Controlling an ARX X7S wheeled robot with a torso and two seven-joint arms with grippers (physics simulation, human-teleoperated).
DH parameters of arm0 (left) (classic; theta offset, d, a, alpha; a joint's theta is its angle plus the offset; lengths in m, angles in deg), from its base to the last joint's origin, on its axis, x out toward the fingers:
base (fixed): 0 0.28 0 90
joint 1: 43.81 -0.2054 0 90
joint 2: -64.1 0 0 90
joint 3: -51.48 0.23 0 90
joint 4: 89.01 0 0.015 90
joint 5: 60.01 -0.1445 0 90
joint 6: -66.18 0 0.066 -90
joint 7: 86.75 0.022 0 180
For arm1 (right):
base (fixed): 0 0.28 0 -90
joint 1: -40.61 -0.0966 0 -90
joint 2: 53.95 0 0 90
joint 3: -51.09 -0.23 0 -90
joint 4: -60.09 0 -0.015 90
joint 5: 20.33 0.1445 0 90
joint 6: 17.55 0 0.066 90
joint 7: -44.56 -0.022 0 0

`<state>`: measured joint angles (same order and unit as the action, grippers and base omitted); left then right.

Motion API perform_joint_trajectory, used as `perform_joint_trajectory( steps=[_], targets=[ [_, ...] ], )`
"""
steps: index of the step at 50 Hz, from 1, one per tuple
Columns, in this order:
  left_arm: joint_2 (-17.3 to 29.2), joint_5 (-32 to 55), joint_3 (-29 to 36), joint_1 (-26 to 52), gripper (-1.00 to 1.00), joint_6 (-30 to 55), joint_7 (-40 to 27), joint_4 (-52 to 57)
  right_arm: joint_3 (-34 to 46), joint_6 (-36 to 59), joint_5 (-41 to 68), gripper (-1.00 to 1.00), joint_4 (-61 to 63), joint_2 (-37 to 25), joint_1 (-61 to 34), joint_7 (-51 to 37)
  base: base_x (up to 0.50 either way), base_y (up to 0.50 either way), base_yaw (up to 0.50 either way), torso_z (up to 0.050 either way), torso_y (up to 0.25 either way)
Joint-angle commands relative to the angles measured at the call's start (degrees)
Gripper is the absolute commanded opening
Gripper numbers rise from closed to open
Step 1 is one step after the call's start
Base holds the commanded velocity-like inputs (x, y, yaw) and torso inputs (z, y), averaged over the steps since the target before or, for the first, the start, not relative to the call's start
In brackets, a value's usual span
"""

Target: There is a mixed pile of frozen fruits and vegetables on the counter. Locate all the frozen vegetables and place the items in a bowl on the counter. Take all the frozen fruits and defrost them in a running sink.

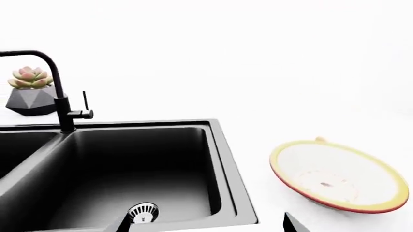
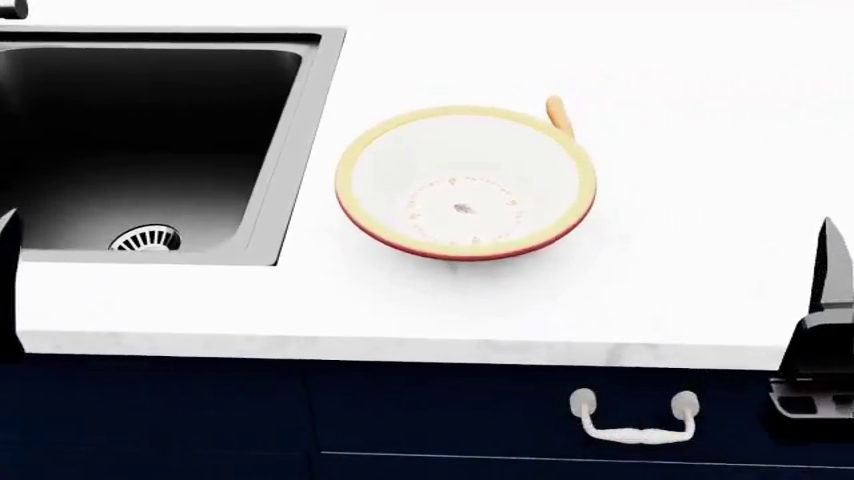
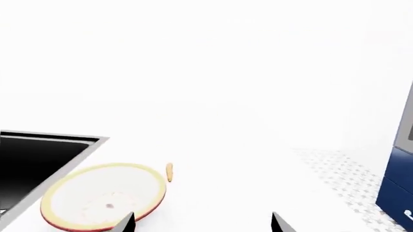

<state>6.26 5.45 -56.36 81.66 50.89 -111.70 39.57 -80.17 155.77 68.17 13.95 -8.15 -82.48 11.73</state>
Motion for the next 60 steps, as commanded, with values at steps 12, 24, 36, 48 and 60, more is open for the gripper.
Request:
perform_joint_trajectory(
  steps=[12,24,36,48,60],
  targets=[
    [3.32,1.50,-0.74,-0.88,1.00,0.64,1.11,0.05,-0.11,-0.19,6.21,1.00,-1.78,-5.73,0.04,-2.47,0.44,0.00,0.00,0.000,0.000],
    [3.78,3.19,0.07,0.46,1.00,1.39,0.38,-0.41,2.48,-2.41,7.59,1.00,-3.92,-6.73,-0.75,-3.81,0.50,0.00,0.00,0.000,0.000],
    [3.55,2.81,1.30,-0.59,1.00,0.39,0.63,-0.56,0.36,-2.15,5.66,1.00,-2.71,-6.41,2.48,-1.69,0.50,-0.07,0.00,0.000,0.001],
    [4.15,1.41,2.82,-0.79,1.00,-1.15,1.96,-0.92,4.00,-3.20,5.50,1.00,-3.89,-7.41,1.47,-2.66,0.48,-0.06,0.00,0.000,0.001],
    [4.32,0.13,3.98,-1.11,1.00,-2.37,2.40,-1.49,12.03,-5.40,0.71,1.00,-6.51,-6.67,-4.11,-1.73,0.45,0.00,0.00,0.000,0.002]
  ],
)
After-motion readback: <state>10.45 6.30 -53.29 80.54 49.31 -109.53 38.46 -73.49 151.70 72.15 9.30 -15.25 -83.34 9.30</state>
